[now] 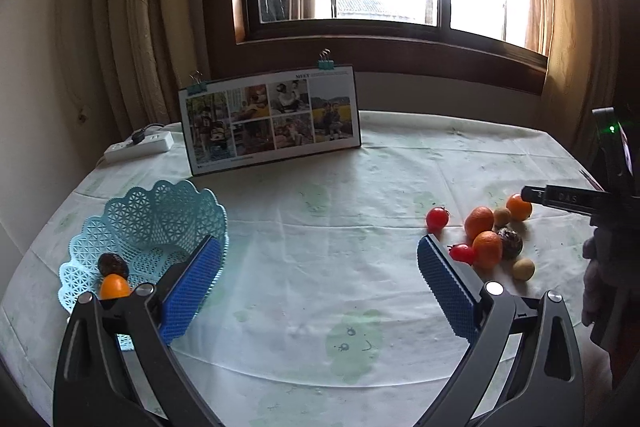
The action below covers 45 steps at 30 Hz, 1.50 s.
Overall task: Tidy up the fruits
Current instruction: 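Move the right tool back to the fruits and grasp a mandarin, then grasp the red cherry tomato with the left tool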
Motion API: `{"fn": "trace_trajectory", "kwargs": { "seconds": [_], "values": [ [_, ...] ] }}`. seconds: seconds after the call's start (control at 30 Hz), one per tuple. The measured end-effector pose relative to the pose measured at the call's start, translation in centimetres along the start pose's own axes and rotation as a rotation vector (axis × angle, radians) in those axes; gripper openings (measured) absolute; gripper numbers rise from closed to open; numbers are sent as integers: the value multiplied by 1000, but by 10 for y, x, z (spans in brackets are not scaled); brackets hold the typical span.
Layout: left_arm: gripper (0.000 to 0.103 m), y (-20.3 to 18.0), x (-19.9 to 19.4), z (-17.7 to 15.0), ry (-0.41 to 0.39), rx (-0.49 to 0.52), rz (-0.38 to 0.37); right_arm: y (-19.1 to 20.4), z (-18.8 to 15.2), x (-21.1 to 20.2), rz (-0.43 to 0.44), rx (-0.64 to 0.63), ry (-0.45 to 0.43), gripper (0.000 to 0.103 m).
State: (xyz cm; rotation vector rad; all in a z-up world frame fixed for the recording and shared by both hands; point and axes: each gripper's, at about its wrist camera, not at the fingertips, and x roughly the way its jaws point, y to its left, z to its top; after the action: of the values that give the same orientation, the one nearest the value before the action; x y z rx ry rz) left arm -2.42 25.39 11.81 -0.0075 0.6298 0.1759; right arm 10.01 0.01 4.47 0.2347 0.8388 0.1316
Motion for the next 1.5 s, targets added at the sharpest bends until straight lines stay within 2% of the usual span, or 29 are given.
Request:
{"fn": "trace_trajectory", "kwargs": {
  "seconds": [0.43, 0.63, 0.83, 1.0, 1.03, 1.07, 1.13, 1.4, 1.47, 1.5],
  "values": [
    [100, -19, 37, 12, 56, 20, -4, -6, 0, 27, -17, 10, 38, 46],
    [100, -32, 61, 14, 105, 46, -19, -13, -2, 32, 12, 41, 53, 39],
    [100, -41, 88, 19, 150, 67, -28, -15, -1, 12, 42, 63, 7, 39],
    [100, -55, 114, 25, 176, 83, -105, -17, -6, -12, 65, 72, -39, 39],
    [98, -59, 118, 25, 184, 89, -116, -18, -7, -13, 68, 75, -38, 39],
    [91, -64, 123, 25, 192, 97, -128, -19, -8, -14, 69, 79, -36, 39],
    [83, -74, 133, 24, 216, 117, -162, -21, -11, -13, 72, 86, -28, 39],
    [73, -96, 152, 22, 261, 141, -273, -27, -16, -8, 80, 102, -8, 39],
    [60, -102, 153, 21, 256, 166, -277, -26, -17, -7, 78, 99, -8, 39],
    [57, -104, 155, 21, 258, 176, -283, -26, -17, -7, 76, 95, -9, 39]
  ]
}}
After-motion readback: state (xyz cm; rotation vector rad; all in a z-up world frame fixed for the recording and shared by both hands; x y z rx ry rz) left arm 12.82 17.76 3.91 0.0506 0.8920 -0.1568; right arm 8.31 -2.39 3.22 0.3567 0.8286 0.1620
